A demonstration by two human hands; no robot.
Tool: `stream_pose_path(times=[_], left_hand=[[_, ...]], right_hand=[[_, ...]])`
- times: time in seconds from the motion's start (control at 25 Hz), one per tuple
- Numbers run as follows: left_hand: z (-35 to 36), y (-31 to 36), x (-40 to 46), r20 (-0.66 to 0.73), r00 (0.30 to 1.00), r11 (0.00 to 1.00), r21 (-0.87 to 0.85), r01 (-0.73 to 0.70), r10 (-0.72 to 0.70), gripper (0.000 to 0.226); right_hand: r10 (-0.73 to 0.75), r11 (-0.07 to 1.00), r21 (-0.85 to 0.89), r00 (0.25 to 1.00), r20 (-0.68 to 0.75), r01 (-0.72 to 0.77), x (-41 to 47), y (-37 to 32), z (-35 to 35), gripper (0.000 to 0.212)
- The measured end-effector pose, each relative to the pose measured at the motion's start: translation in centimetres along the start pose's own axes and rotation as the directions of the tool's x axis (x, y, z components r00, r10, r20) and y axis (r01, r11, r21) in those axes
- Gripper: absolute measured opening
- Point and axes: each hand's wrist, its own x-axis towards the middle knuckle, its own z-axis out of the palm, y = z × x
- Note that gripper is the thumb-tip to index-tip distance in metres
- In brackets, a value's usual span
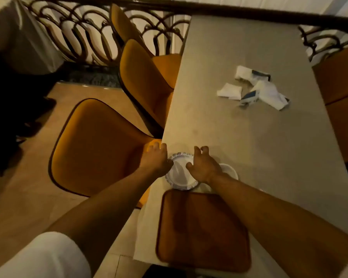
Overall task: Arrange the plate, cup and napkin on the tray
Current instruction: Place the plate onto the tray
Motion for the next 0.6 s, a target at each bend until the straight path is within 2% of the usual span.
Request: stream_pose_path(times=[0.08,0.2,0.4,0.6], left_hand=[[1.2,-0.4,0.9,0.130,0.990,0.987,-0.138,0.079,-0.060,0.057],[3.4,-1.0,2.1,0.221,0.971,0.959,-0.244,0.146,-0.091,0.049],[5.1,-1.2,3.1,0.233,0.971,0.946,-0.303,0.114,-0.042,0.043],[6.4,-1.5,3.8,0.200,0.980,0.927,-0.364,0.093,-0.020,0.038]], right_hand=[[0.084,0.996,0.023,0.994,0.072,-0.086,1.1,-0.3,1.2,0.064],[0.185,0.981,0.035,0.969,0.162,-0.193,2.4,0.2,3.6,0.068],[0.288,0.950,0.060,0.934,0.212,-0.307,3.8,0.8,5.0,0.092],[0.311,0.939,0.077,0.921,0.235,-0.337,4.1,1.0,5.6,0.091]])
